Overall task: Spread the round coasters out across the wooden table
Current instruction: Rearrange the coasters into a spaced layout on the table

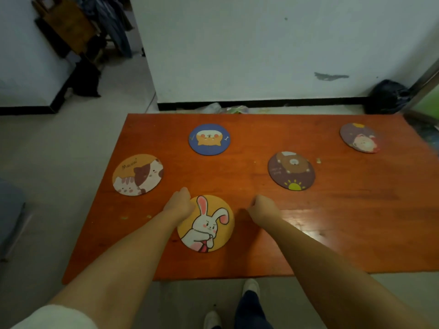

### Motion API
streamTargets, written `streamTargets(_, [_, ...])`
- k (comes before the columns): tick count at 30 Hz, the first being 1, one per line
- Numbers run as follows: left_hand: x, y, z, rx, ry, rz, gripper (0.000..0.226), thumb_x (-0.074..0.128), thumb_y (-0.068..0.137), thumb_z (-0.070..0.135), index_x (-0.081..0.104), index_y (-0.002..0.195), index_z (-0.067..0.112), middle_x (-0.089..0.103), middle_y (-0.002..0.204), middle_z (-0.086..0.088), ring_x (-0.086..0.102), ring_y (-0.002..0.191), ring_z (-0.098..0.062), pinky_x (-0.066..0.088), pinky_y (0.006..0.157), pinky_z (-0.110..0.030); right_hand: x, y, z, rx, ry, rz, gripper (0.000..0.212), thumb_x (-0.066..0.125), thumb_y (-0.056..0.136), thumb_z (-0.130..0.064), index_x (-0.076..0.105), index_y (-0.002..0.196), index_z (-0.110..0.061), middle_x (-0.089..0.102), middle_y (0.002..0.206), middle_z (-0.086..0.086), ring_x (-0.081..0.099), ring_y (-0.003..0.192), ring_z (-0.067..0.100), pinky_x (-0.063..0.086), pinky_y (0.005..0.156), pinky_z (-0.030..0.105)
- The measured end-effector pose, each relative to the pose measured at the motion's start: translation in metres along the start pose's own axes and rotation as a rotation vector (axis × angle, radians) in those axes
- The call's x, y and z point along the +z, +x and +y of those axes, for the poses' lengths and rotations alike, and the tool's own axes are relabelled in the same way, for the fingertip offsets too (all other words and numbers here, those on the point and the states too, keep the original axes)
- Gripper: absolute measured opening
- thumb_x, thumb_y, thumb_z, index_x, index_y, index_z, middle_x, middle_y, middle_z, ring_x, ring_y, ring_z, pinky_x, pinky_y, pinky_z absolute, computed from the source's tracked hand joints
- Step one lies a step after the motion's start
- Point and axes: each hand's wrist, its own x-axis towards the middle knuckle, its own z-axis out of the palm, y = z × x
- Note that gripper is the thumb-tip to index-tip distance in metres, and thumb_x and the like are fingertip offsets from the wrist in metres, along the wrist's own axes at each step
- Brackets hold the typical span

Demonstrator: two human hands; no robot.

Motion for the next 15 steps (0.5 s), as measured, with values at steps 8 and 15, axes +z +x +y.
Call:
streamTargets(8, [0.005, 0.025, 0.108, 0.231, -0.069, -0.035, 0.011, 0.051, 0.092, 0.023, 0.050, 0.099, 0.014, 0.056, 0.097, -0.006, 0.051, 0.078, -0.022, 0.043, 0.066, -0.033, -0.083, 0.030, 0.058, 0.075, 0.070, 0.103, 0.012, 0.047, 0.094, -0.010, 0.056, 0.098, -0.004, 0.061, 0.098, 0.018, 0.056, 0.099, 0.037, 0.039, 0.075, 0.034])
streamTargets(15, [0.048, 0.061, 0.189, 0.166, -0.097, -0.074, 0.007, 0.051, 0.092, 0.023, 0.048, 0.090, 0.017, 0.054, 0.093, -0.006, 0.049, 0.078, -0.023, 0.041, 0.068, -0.032, -0.130, 0.088, 0.113, 0.076, 0.215, 0.110, 0.039, 0.059, 0.089, -0.026, 0.059, 0.124, -0.009, 0.066, 0.122, 0.017, 0.061, 0.112, 0.035, 0.047, 0.084, 0.032])
